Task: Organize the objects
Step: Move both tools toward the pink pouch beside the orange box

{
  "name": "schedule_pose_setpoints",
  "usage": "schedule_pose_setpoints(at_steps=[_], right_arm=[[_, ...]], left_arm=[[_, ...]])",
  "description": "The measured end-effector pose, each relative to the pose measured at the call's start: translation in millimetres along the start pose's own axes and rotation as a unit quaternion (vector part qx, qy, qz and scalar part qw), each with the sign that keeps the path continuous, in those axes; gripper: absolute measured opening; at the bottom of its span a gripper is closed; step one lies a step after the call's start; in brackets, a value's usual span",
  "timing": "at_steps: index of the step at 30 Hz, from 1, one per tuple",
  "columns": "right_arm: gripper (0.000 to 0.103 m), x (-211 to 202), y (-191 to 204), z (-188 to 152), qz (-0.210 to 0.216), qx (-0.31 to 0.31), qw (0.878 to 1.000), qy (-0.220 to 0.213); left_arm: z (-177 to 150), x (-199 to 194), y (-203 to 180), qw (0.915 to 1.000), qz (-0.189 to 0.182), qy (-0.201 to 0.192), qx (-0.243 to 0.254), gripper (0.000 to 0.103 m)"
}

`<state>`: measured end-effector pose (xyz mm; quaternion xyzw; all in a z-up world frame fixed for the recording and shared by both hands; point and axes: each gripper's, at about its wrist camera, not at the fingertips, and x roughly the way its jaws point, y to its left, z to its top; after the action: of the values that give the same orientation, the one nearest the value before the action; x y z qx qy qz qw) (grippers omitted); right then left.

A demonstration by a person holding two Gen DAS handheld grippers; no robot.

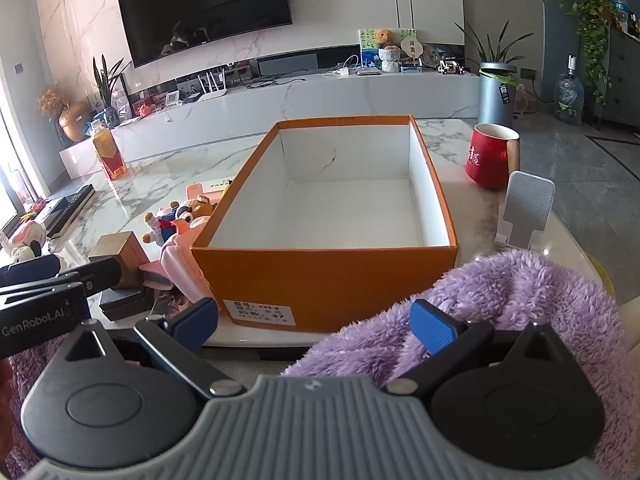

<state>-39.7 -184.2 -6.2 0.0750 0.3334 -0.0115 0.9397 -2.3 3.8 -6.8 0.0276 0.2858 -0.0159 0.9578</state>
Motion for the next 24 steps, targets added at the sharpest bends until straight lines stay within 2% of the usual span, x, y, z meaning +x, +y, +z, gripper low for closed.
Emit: schedule_pose_setpoints(at_steps=[18, 24], right_arm=[[0.102, 4, 10, 0, 0.003, -0.016, 1.000, 0.012], [0.102, 8, 13, 2, 0.014, -0.017, 1.000, 0.016]], left_arm=[[-3, 3, 6, 0.9999, 0.002, 0.007, -0.009, 0.088], [-2, 5, 9, 0.9998, -0.008, 0.017, -0.010, 0.088]])
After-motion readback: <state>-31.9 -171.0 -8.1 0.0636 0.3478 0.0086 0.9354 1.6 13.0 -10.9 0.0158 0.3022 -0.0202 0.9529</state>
